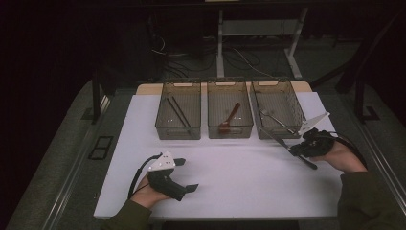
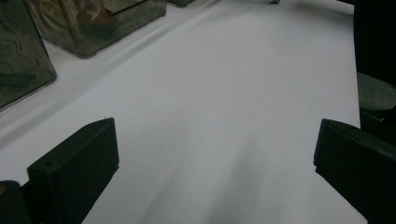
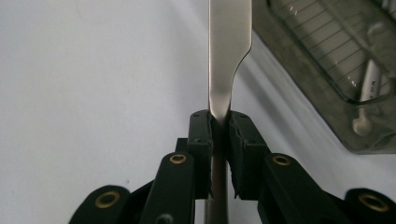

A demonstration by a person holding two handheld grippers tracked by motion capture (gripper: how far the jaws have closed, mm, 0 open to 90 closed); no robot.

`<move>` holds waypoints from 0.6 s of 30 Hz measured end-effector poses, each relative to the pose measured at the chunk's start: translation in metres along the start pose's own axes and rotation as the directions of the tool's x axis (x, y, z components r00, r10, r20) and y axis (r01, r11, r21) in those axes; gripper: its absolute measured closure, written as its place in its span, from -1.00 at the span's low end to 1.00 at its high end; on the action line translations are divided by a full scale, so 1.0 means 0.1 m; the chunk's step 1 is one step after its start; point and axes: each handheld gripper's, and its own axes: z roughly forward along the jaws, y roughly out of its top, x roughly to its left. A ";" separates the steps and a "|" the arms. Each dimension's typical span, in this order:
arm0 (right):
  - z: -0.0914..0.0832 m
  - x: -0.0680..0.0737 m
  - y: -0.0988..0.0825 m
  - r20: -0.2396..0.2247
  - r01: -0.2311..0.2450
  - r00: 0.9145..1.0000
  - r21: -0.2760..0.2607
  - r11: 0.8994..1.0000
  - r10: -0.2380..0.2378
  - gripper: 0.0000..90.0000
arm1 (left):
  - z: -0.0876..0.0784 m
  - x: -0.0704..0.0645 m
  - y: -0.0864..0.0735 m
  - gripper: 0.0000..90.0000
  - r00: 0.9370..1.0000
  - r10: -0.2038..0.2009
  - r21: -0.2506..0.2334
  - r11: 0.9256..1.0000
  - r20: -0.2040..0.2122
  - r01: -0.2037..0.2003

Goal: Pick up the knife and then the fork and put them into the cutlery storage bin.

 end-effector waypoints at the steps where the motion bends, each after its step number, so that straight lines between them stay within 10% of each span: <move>1: -0.01 0.00 -0.01 0.002 -0.007 1.000 -0.014 1.000 0.007 0.78 | 0.00 0.00 0.00 -1.00 1.000 0.002 -0.001 1.000 0.000 -0.002; 18: -0.27 0.03 -0.04 0.008 -0.120 0.992 -0.275 0.954 0.128 0.78 | 0.00 0.01 -0.02 -1.00 1.000 0.015 -0.010 1.000 0.006 -0.015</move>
